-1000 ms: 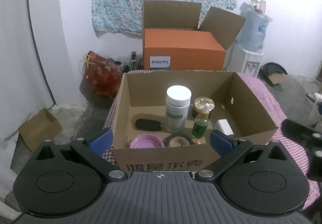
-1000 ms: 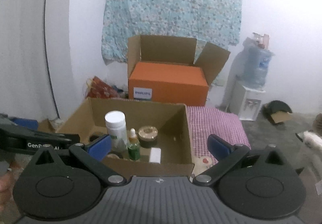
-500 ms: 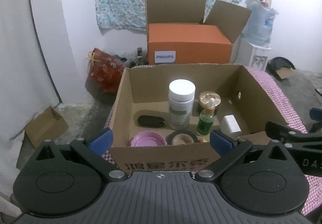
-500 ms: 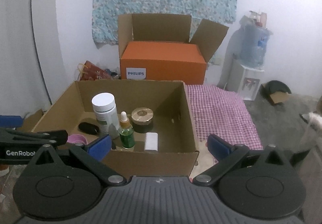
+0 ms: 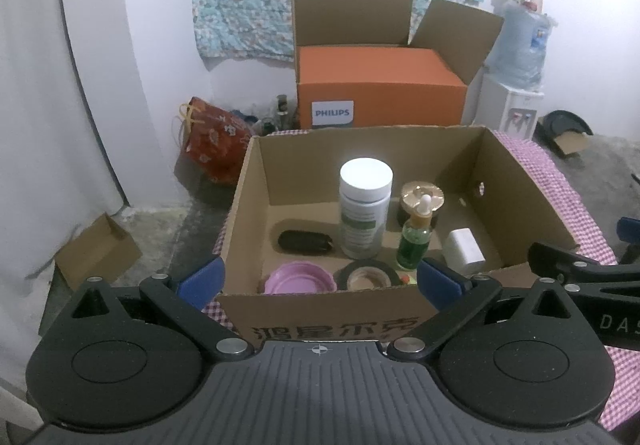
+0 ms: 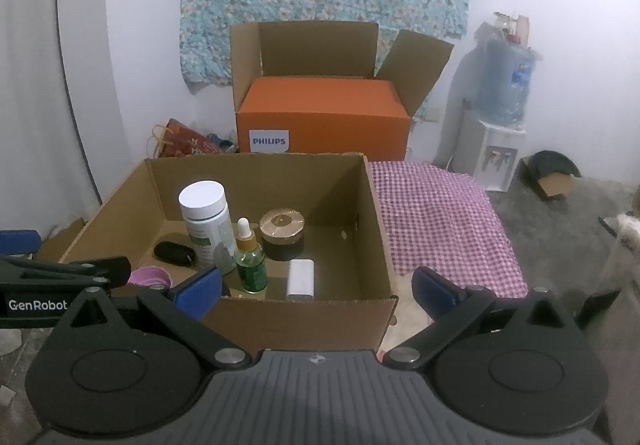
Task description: Organize rigid objects
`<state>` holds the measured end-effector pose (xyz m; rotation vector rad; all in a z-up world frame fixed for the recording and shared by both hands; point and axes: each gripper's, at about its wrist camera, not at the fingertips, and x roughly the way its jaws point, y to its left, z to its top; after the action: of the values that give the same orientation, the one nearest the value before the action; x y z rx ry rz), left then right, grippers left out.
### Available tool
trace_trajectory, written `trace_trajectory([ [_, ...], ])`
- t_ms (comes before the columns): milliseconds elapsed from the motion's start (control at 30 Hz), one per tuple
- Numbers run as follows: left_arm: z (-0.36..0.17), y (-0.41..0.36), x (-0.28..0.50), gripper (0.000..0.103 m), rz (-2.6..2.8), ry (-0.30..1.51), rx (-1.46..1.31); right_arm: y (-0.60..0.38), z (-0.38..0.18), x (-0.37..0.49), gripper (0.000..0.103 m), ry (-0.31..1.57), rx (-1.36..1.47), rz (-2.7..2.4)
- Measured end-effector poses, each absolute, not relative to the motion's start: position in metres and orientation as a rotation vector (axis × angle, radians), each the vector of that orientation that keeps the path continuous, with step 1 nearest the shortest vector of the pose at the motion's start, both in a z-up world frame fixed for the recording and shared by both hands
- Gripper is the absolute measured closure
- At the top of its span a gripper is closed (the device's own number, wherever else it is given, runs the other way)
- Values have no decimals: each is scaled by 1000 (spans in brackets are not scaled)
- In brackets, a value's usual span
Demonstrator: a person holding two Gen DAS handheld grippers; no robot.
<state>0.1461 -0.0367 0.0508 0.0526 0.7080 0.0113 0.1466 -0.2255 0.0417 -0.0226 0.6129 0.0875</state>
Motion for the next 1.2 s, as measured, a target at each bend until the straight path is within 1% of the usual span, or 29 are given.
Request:
trace_trajectory([
  [1200, 51, -32, 145, 1, 9, 711, 45, -222, 44, 142, 0, 622, -20, 84],
])
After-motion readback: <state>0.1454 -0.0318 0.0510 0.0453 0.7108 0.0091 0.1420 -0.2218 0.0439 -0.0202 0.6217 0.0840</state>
